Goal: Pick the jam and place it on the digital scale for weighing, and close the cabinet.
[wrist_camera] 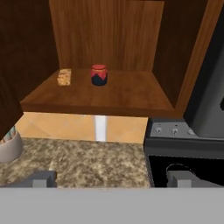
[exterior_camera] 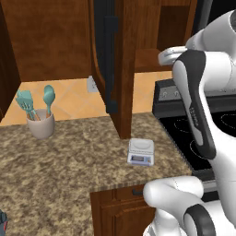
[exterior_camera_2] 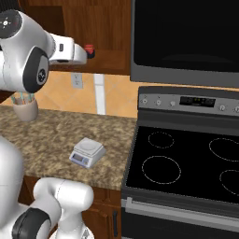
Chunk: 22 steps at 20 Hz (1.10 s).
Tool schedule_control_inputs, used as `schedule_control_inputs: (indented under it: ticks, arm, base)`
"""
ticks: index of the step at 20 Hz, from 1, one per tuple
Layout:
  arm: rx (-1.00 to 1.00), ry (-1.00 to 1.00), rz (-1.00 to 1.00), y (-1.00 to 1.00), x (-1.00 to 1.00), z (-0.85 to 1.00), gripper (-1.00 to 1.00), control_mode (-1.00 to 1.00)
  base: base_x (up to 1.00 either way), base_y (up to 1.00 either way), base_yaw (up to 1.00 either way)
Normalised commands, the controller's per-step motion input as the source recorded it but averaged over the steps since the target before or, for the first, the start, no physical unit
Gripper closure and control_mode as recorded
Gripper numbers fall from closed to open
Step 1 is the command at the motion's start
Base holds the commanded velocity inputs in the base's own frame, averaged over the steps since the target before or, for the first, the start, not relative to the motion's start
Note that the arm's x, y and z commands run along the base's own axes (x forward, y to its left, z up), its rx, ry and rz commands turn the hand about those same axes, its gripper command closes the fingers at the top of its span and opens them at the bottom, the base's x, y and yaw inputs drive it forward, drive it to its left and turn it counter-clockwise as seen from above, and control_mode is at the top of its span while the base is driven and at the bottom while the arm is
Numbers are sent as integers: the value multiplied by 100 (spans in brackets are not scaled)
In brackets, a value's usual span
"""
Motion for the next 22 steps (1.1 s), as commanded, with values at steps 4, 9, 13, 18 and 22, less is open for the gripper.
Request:
schedule_control_inputs:
  ticks: [4, 9, 13, 18, 22]
  arm:
    - [0, -5, 0, 11, 32, 14, -100, -100]
    - [0, -6, 0, 22, 39, 1, -100, -100]
    - [0, 0, 0, 9, 47, 0, -100, -100]
    - [0, 0, 0, 0, 44, 0, -100, -100]
    - [0, 0, 0, 0, 48, 0, -100, -100]
  base:
    - [0, 0, 0]
    - [0, 0, 0]
    - [0, 0, 0]
    - [0, 0, 0]
    - [0, 0, 0]
